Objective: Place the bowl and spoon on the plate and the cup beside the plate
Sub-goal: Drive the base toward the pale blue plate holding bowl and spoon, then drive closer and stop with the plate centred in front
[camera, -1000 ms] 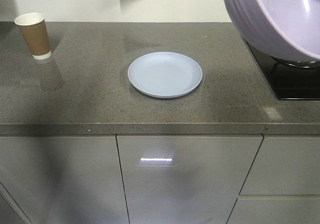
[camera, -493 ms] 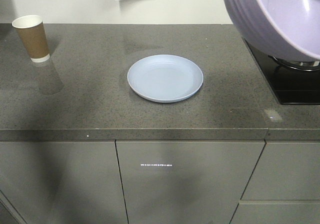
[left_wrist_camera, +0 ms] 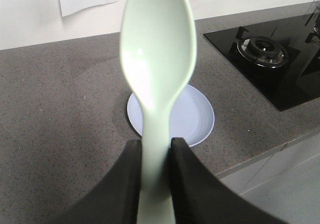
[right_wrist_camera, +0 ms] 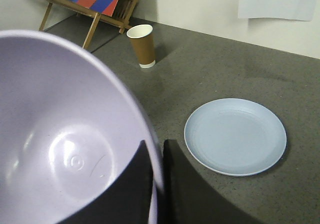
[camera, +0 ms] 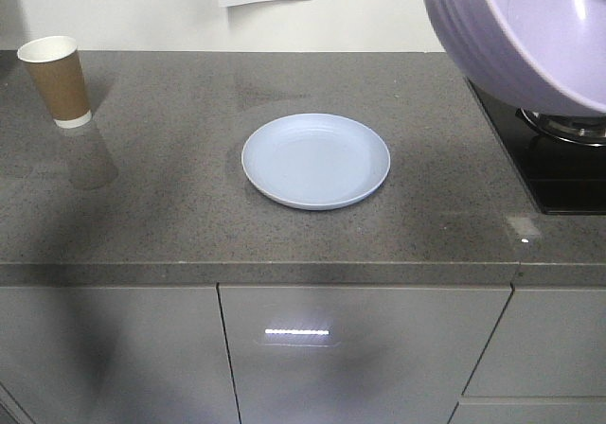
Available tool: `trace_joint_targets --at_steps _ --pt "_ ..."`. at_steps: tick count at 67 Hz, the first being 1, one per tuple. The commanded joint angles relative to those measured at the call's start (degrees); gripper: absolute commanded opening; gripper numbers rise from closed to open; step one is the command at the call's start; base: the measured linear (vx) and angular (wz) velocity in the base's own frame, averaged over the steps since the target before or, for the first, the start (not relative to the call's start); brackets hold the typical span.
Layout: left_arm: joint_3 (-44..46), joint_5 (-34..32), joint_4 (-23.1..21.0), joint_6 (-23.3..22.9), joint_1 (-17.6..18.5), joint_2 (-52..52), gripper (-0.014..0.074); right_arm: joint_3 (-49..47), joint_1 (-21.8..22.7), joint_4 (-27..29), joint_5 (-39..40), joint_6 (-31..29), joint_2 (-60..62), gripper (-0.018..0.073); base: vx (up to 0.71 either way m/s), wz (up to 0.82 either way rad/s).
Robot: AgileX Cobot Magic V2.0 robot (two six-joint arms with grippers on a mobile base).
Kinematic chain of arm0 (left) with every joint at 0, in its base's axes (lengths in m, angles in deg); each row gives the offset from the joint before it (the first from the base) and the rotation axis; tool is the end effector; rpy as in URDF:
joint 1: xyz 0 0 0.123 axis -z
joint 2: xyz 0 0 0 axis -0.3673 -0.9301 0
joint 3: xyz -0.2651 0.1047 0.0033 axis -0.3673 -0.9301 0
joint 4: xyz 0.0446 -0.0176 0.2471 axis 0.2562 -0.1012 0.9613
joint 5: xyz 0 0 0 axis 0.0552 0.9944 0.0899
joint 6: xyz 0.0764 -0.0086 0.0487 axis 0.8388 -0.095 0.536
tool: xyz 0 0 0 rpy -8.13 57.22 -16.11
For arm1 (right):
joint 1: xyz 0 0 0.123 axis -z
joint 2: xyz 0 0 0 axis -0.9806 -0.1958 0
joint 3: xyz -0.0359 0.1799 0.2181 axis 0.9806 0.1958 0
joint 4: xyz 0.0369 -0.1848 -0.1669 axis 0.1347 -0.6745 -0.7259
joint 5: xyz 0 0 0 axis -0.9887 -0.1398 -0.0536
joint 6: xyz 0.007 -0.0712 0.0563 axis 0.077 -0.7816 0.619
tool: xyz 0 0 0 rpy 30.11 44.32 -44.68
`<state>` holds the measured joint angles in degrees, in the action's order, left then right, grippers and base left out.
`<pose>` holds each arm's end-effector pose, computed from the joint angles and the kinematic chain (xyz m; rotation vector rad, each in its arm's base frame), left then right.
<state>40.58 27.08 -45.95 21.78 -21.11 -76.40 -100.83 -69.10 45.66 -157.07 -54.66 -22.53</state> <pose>0.1915 -0.0399 0.5331 0.2805 2.0353 -0.4536 0.1775 0.0374 0.5128 -0.4965 1.9266 0.6298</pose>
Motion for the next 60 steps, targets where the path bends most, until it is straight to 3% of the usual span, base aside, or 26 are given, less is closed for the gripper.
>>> trace_joint_targets --at_steps 1,60 --pt "1.39 -3.66 -1.77 -0.05 0.42 0.81 -0.0007 -1.47 0.28 3.03 2.59 0.12 0.94 -0.0006 0.08 0.01" --pt "1.39 -3.66 -1.77 -0.05 0.42 0.81 -0.0008 -1.47 0.28 3.03 2.60 0.06 0.94 -0.0006 0.06 0.00"
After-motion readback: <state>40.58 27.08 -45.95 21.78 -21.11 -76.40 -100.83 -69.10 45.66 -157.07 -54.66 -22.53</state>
